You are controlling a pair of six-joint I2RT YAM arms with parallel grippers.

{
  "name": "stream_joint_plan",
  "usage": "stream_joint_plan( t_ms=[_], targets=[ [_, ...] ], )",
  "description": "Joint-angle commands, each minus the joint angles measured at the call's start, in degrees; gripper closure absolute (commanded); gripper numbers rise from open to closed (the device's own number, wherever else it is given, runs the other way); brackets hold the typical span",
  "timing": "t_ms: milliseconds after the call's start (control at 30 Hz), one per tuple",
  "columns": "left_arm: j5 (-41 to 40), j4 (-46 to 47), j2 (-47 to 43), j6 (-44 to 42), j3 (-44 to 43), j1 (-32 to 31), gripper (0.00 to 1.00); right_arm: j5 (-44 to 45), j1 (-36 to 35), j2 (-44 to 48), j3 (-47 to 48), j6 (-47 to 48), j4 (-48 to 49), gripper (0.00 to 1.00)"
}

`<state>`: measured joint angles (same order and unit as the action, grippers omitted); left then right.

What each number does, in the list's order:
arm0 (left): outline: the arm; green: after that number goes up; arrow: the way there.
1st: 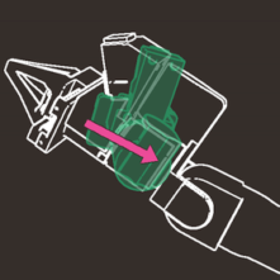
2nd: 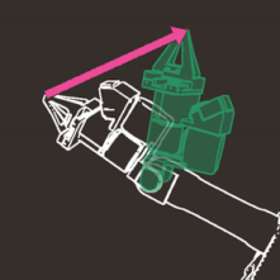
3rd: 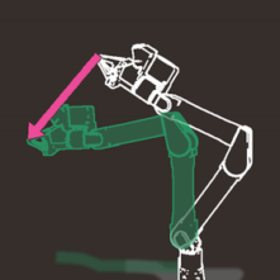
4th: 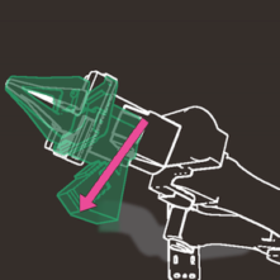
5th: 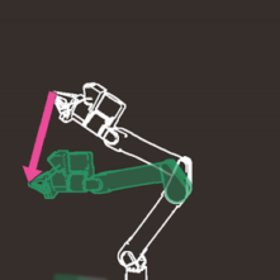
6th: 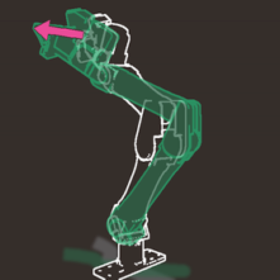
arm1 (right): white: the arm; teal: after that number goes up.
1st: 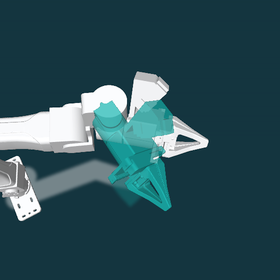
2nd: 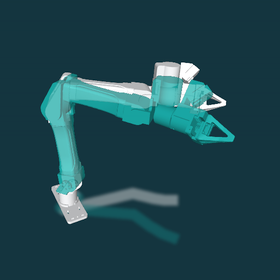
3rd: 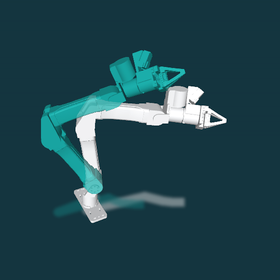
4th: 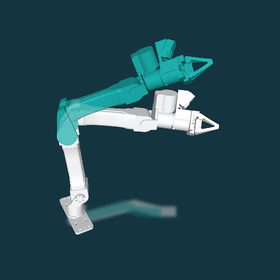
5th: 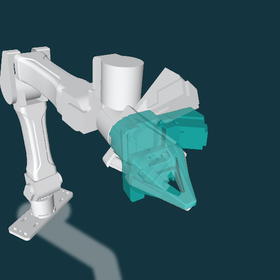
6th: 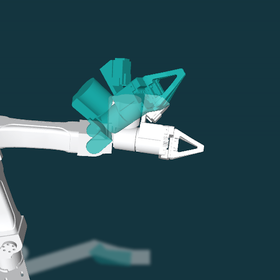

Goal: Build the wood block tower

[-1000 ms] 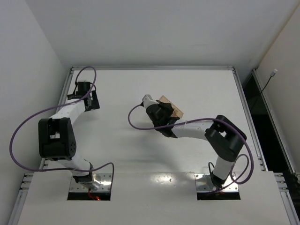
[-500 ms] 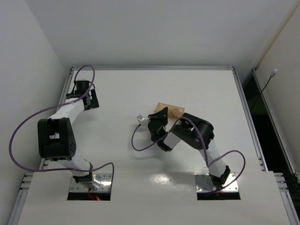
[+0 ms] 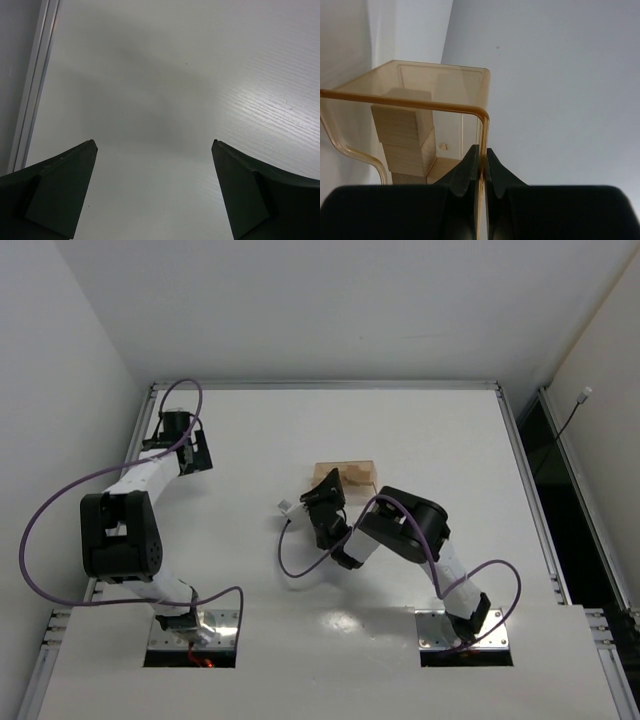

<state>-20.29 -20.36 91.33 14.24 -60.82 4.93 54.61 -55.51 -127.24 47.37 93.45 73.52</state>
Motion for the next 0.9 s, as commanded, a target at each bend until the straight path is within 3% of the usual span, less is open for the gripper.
stream_joint_plan(
  t_ms=[0,300,600,767,867],
  targets=[
    [0.87,1.46,-1.86,-0.26,-0.97,0.70,0.01,-5.46,-0.49,2.17,-2.45,4.62,30.46,1.00],
    [1.40,1.99,-2.91,-0.87,0.26,0.70,0.01,-8.45,1.63,3.05,-0.96,5.77,30.46,1.00],
    [2.01,1.46,-2.91,-1.41,-1.15,0.70,0.01,-1.10,1.37,11.30,0.70,0.88,30.72,1.00],
    [2.54,2.08,-2.38,-1.41,-1.15,0.70,0.01,0.50,-1.10,7.90,-0.09,-0.99,30.72,1.00],
    [2.54,1.46,-1.86,-1.41,-2.20,0.70,0.01,1.12,-1.10,11.05,-0.26,-3.36,29.24,1.00]
  ],
)
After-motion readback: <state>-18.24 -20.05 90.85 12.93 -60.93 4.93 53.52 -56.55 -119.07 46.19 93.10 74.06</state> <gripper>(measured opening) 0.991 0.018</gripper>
